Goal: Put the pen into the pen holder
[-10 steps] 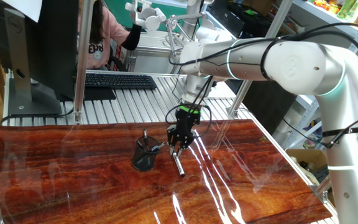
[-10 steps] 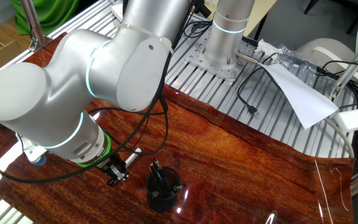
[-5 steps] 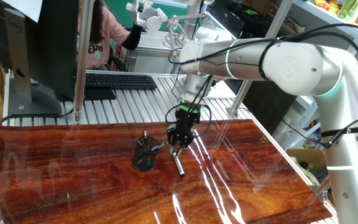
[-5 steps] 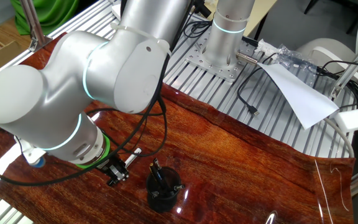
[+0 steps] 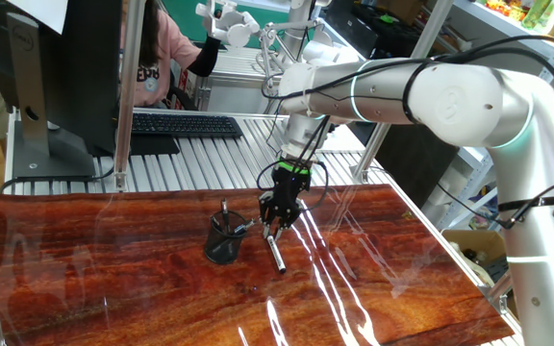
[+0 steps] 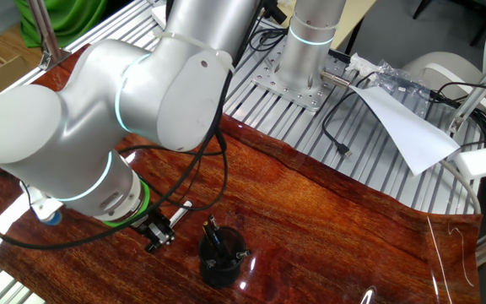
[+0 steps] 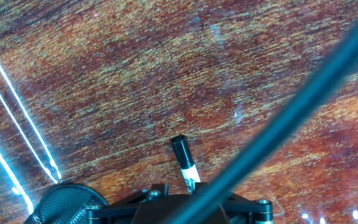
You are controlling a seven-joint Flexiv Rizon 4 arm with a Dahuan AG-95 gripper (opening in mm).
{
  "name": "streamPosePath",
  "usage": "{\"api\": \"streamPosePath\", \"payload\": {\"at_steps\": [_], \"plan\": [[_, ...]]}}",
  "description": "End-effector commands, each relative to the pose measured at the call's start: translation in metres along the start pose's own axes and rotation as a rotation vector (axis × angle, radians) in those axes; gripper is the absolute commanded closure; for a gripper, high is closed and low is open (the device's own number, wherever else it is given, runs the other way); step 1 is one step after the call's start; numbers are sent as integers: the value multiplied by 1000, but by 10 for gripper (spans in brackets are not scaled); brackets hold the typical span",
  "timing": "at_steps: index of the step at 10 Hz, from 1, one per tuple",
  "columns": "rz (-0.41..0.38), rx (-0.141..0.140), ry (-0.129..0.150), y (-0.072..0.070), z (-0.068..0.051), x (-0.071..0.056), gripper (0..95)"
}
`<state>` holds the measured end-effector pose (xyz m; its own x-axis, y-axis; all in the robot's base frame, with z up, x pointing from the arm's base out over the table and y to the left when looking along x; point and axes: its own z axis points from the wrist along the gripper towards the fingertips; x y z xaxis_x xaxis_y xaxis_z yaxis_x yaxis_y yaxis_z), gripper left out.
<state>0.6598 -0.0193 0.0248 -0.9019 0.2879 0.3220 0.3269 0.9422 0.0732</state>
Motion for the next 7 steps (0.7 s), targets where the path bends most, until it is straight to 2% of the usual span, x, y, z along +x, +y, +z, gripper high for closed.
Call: {"api": "streamPosePath", "payload": {"at_steps": [1,4,7], "plan": [[1,1,13,0,-4,-6,760],[8,7,34,1,-2,-17,760],[11,14,60,2,2,-22,760]]}}
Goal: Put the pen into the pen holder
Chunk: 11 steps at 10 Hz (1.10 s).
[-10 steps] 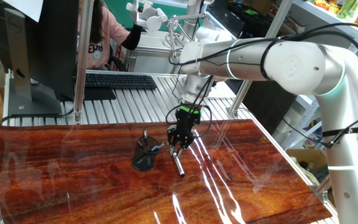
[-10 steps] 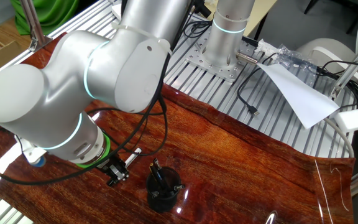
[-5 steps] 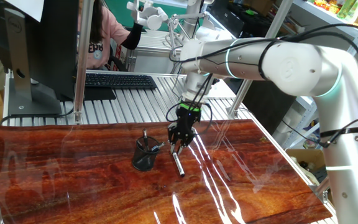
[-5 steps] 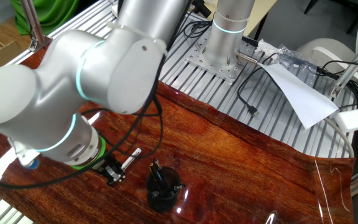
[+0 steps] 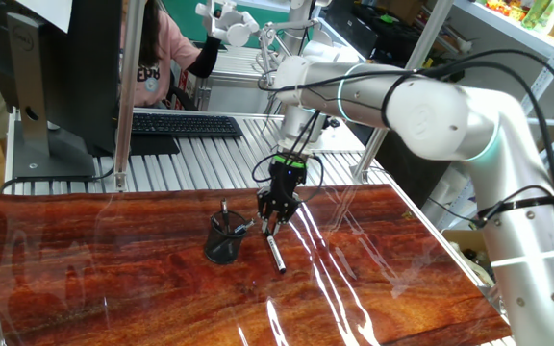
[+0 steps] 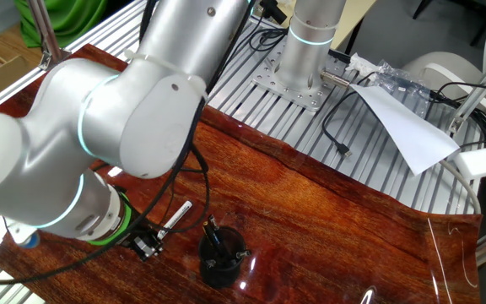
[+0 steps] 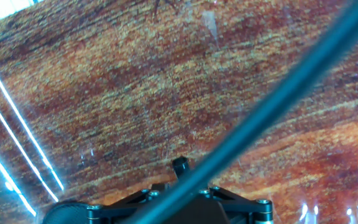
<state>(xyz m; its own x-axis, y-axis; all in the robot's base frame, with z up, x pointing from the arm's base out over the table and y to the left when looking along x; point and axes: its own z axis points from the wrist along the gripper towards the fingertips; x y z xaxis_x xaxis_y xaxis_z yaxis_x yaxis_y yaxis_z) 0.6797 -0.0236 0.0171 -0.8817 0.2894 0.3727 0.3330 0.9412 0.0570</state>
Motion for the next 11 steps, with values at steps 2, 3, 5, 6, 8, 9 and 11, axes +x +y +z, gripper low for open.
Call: {"api": "streamPosePath", "payload": {"at_steps": [2,3,5,6,8,9,11], "plan": [[3,3,12,1,2,-2,760],[6,3,12,1,3,-2,760],[6,2,14,-1,4,-5,760],[4,2,14,-1,4,-6,760],[-4,3,19,-5,6,-10,760],[-5,3,20,-5,6,-10,760],[-10,4,21,-4,8,-9,950]]}}
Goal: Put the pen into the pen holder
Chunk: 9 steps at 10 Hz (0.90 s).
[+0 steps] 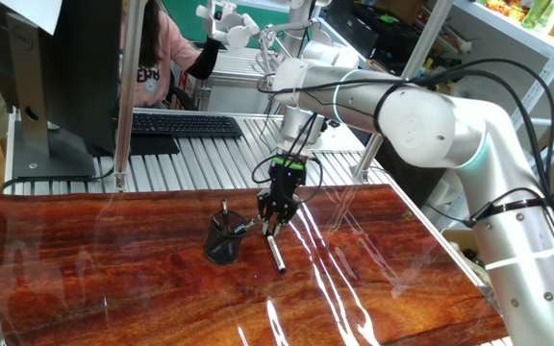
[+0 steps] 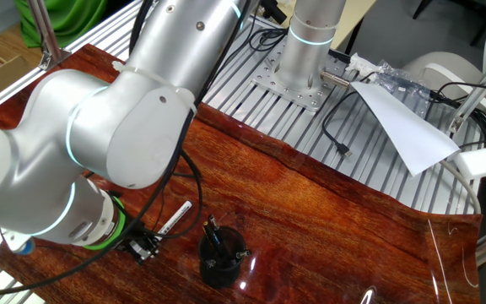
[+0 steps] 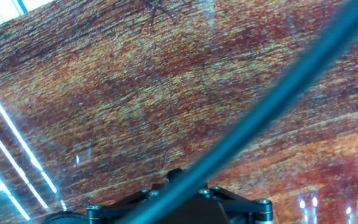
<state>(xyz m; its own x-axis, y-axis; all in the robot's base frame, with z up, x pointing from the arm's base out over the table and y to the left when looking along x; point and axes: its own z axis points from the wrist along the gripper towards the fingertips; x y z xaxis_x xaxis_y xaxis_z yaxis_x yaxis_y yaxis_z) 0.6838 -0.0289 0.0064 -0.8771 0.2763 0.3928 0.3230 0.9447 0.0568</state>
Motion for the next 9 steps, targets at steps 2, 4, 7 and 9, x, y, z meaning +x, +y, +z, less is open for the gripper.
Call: {"api": "streamPosePath", "payload": {"at_steps": [2,4,7,9], "plan": [[3,0,-3,0,1,1,950],[4,4,-6,-1,0,2,950],[4,12,-23,-2,-6,8,950],[7,20,-31,-2,-10,16,950]]}}
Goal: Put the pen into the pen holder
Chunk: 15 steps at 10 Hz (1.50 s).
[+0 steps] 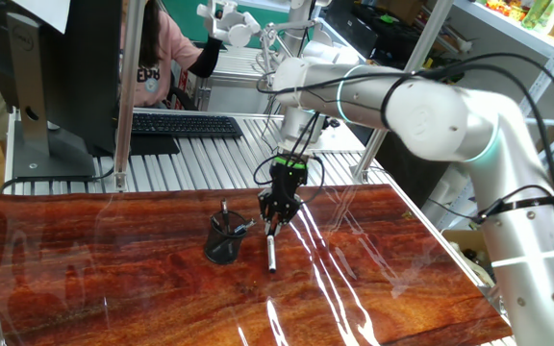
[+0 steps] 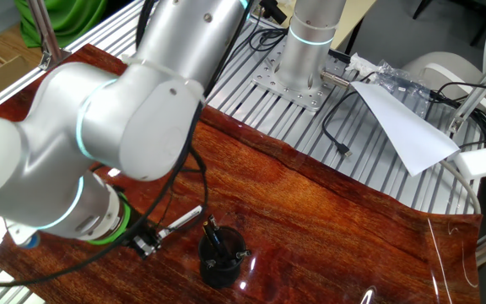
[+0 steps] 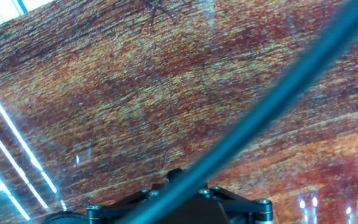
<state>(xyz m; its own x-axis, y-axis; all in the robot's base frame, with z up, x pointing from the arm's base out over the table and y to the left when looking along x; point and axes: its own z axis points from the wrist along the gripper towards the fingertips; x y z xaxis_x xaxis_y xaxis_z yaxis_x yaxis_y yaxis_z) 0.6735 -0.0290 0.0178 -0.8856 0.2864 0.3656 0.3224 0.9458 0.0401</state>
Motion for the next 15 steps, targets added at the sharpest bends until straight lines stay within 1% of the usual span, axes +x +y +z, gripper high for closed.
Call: {"api": "streamPosePath", "payload": {"at_steps": [1,3,6,8,9,10,12,14,15], "plan": [[4,5,-4,0,-6,6,950],[10,0,-26,-2,-13,16,950],[3,2,-53,-9,-23,31,950],[4,4,-60,-12,-28,37,950],[17,15,-83,-12,-35,42,950],[21,29,-98,-10,-41,45,950],[22,30,-97,-9,-47,48,950],[23,29,-101,-7,-50,55,950],[28,28,-106,-5,-53,60,950]]}}
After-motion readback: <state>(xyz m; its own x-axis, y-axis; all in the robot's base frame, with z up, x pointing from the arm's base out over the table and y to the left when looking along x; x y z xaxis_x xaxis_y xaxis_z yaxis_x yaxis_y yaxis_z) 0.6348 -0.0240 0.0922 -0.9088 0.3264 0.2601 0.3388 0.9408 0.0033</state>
